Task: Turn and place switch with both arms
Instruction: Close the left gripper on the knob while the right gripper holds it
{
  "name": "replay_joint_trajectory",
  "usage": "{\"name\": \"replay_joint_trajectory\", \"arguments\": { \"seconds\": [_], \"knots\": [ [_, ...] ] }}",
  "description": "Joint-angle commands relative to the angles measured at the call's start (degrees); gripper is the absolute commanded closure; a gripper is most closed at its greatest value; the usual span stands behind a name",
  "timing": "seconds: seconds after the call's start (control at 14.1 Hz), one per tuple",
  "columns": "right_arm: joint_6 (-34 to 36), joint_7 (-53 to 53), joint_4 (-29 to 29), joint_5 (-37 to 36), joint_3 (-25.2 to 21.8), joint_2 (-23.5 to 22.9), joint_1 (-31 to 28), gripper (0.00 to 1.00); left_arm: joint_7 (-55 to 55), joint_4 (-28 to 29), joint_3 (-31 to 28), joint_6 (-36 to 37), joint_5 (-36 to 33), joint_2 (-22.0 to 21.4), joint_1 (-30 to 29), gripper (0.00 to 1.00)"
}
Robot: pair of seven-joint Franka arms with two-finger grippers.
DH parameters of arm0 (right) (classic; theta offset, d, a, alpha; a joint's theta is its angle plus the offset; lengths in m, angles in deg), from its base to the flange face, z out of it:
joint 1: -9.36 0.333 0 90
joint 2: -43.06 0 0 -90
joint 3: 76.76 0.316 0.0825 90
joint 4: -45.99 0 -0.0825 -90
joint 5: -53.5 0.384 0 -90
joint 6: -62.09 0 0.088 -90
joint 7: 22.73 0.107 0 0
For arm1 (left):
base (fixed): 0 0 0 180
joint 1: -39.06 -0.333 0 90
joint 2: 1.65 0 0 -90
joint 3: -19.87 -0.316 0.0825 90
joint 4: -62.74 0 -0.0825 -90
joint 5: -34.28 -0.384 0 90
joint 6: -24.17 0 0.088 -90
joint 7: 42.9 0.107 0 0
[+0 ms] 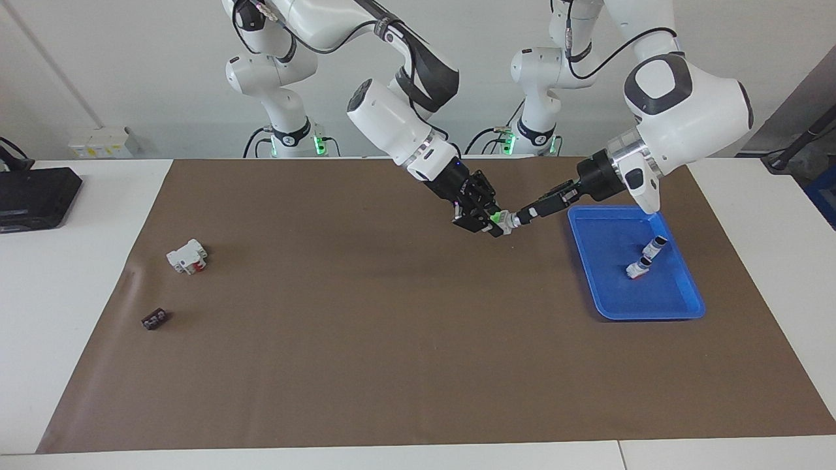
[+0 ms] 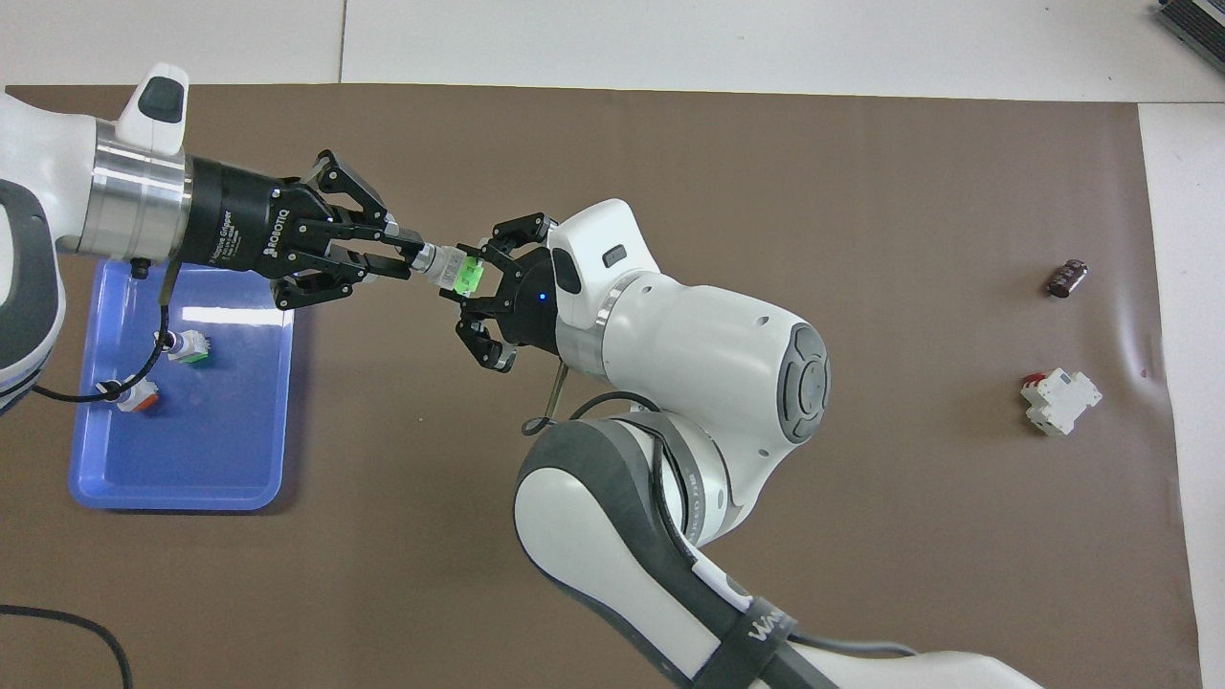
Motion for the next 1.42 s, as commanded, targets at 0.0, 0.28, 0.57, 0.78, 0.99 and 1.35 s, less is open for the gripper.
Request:
{"name": "replay_joint_trajectory", "arguments": {
  "seconds": [0.0,0.28,0.57,0.78,0.99,1.35],
  "knots": [
    [0.1,2.3,-1.3,-1.5,0.3,1.3,-0.4,1.00,-0.8,-0.2,-0.4,-0.7,0.1,0.2,0.9,0.85],
    [0.1,2.3,-1.3,-1.5,0.3,1.3,-0.4,1.00,-0.6,-0.1,-0.5,-1.0,0.1,0.2,0.9,0.94],
    [0.0,2.3,-1.3,-1.5,0.3,1.3,-0.4,1.00,-0.3,0.7,-0.4,-2.7,-1.5,0.3,1.0,0.83],
    [0.0,2.3,-1.3,-1.5,0.3,1.3,-0.4,1.00,-0.2,0.6,-0.4,-3.5,-1.6,0.4,0.8,0.80],
    [0.0,3.0,-1.3,-1.5,0.3,1.3,-0.4,1.00,-0.2,0.5,-0.4,-3.6,-1.6,0.4,0.3,0.81],
    [0.0,3.1,-1.3,-1.5,0.3,1.3,-0.4,1.00,-0.2,0.3,-0.4,-3.1,-1.6,0.4,0.9,0.93]
  ]
}}
